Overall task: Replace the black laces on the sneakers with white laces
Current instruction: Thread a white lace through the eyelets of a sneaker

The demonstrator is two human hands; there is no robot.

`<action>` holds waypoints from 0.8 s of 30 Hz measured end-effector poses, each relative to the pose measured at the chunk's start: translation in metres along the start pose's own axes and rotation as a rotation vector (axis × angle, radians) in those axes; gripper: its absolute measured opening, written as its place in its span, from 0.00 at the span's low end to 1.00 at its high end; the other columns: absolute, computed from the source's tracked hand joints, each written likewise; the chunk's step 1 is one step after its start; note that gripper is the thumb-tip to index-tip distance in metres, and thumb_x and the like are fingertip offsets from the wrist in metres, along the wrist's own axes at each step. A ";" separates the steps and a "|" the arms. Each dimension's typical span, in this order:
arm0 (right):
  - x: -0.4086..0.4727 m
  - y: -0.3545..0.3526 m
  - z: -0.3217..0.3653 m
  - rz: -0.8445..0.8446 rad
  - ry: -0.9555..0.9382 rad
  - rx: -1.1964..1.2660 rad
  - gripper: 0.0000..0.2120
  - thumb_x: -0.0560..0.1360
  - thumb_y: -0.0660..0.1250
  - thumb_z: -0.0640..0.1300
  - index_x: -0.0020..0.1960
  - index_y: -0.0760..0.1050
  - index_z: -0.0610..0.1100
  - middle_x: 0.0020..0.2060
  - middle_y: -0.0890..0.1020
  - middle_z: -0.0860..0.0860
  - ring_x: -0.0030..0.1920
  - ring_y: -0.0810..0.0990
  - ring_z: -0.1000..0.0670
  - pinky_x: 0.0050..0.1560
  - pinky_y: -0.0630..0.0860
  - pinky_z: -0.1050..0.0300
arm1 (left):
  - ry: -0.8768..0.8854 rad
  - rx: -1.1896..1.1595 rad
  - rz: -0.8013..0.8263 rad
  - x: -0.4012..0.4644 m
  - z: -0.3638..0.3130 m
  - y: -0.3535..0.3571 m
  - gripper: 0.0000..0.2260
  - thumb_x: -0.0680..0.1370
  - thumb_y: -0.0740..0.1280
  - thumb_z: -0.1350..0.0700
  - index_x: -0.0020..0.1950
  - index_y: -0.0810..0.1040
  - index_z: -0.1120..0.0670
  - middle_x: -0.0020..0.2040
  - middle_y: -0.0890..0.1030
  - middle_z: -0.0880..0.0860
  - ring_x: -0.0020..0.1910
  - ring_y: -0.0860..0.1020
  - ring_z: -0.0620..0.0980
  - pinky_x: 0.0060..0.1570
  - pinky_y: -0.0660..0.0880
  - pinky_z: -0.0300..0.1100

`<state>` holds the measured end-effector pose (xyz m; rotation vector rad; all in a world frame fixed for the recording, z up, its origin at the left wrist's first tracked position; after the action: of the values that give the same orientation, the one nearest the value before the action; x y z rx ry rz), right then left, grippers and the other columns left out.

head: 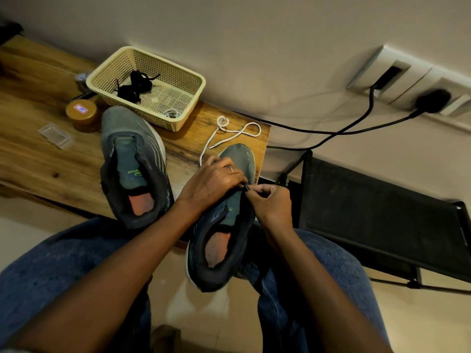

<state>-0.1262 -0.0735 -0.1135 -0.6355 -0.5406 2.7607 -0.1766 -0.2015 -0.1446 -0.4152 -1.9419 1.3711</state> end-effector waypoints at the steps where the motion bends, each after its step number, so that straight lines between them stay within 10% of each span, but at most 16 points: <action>1: 0.000 0.000 0.000 -0.002 0.007 0.003 0.08 0.73 0.68 0.34 0.40 0.83 0.43 0.39 0.85 0.46 0.43 0.84 0.48 0.48 0.82 0.49 | -0.015 -0.002 0.005 0.000 -0.001 -0.002 0.10 0.69 0.68 0.59 0.48 0.83 0.54 0.44 0.84 0.51 0.46 0.80 0.54 0.45 0.74 0.48; 10: 0.000 -0.001 -0.001 -0.069 0.010 0.046 0.10 0.71 0.72 0.37 0.33 0.81 0.47 0.34 0.84 0.50 0.34 0.80 0.56 0.39 0.79 0.58 | -0.389 0.072 0.036 -0.001 -0.016 -0.026 0.09 0.74 0.68 0.45 0.49 0.82 0.46 0.53 0.79 0.46 0.58 0.72 0.51 0.53 0.62 0.48; 24: 0.001 0.004 -0.007 -0.058 -0.008 0.065 0.10 0.72 0.69 0.37 0.33 0.81 0.45 0.32 0.84 0.48 0.32 0.79 0.55 0.36 0.78 0.56 | -0.411 0.031 -0.059 -0.003 -0.017 -0.008 0.04 0.68 0.73 0.51 0.36 0.80 0.48 0.46 0.78 0.48 0.50 0.67 0.48 0.52 0.55 0.48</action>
<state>-0.1242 -0.0751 -0.1217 -0.5851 -0.4619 2.7155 -0.1611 -0.1949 -0.1350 -0.0596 -2.2342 1.5359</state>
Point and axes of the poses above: each hand's wrist, its own x-axis towards the middle knuckle, its own y-axis out of the palm, z = x × y, the point moved 2 cm from there along x, towards the middle knuckle
